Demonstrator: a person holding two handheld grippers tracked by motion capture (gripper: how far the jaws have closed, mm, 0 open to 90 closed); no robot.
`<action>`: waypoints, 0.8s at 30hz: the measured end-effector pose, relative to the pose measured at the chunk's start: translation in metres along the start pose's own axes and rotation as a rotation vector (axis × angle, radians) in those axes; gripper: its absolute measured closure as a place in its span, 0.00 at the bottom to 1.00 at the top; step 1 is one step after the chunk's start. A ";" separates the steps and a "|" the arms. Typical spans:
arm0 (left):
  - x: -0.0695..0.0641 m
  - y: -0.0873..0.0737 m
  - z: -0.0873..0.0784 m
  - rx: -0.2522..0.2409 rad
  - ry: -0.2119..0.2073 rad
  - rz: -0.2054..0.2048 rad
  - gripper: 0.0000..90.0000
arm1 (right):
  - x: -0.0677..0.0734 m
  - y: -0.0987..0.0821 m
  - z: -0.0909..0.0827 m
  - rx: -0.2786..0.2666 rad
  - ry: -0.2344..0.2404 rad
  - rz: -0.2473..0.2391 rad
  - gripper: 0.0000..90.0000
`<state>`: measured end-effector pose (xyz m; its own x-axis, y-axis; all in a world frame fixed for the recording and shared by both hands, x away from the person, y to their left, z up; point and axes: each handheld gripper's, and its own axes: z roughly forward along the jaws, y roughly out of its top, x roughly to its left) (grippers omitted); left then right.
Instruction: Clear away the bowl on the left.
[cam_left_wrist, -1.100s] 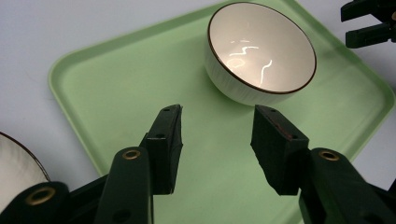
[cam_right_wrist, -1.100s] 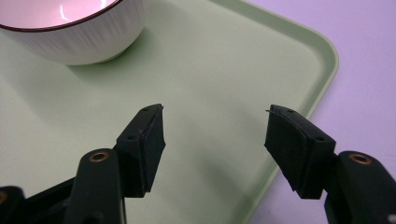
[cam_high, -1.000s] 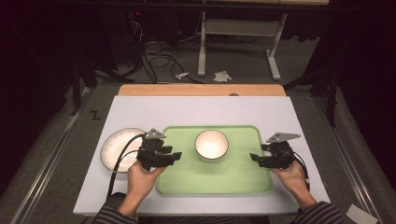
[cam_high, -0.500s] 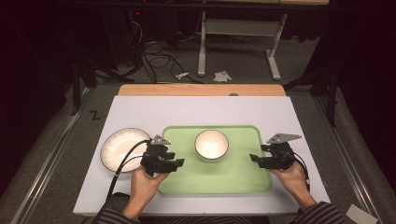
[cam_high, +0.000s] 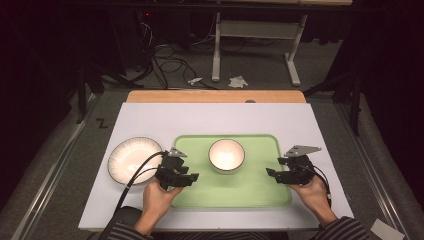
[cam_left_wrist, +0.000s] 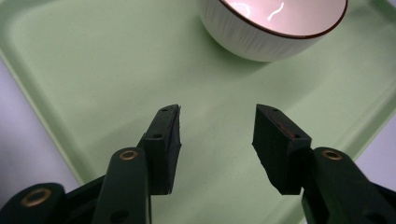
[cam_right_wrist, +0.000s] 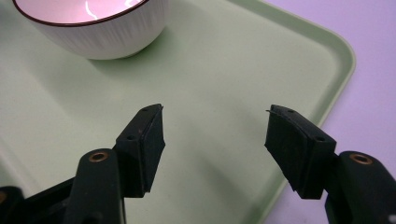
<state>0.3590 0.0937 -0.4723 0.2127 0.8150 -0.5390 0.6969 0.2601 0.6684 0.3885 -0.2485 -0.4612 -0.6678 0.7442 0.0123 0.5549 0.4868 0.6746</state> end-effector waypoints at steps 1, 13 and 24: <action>0.000 -0.001 0.002 0.020 0.001 0.003 0.56 | 0.001 0.000 0.001 0.001 0.001 -0.006 0.43; 0.002 -0.006 0.009 0.071 0.030 0.010 0.53 | 0.006 0.000 0.003 0.024 -0.003 -0.016 0.42; 0.003 -0.007 0.010 0.094 0.027 0.009 0.52 | 0.005 0.001 0.007 0.047 0.004 -0.024 0.42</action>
<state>0.3616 0.0892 -0.4839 0.2016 0.8312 -0.5181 0.7566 0.2037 0.6213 0.3885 -0.2411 -0.4658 -0.6830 0.7304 -0.0006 0.5613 0.5254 0.6394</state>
